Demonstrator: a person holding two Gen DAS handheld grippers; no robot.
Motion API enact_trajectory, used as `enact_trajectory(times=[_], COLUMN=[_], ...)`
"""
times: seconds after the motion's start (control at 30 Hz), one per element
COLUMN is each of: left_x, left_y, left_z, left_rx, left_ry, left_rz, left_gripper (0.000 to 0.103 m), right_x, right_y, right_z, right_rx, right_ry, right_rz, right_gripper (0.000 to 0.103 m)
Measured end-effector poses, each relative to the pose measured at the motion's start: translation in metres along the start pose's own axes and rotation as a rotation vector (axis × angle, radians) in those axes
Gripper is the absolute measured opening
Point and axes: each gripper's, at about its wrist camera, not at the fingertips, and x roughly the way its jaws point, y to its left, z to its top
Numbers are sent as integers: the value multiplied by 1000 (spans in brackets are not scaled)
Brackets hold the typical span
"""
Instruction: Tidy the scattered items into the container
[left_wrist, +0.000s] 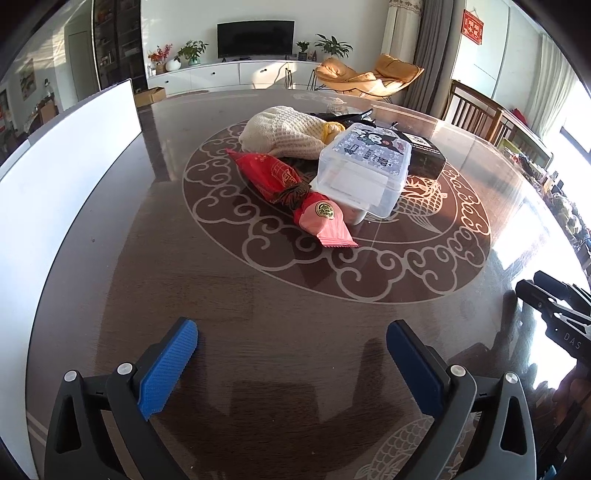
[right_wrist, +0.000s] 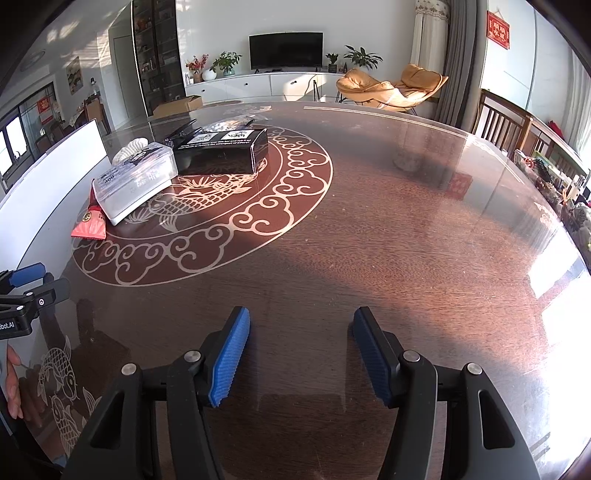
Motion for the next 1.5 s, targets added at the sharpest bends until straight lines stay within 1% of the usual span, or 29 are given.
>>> enact_trajectory(times=[0.5,1.5], left_x=[3,3], left_y=[-7,-7], left_z=[0,0], left_rx=[34,33], left_ry=[16,16], left_rz=[42,42], left_gripper=[103,103], right_x=[1,1], right_y=[0,1], right_z=[0,0], right_rx=[1,1], right_ry=[0,-2], right_rz=[0,-2], right_gripper=[60,60])
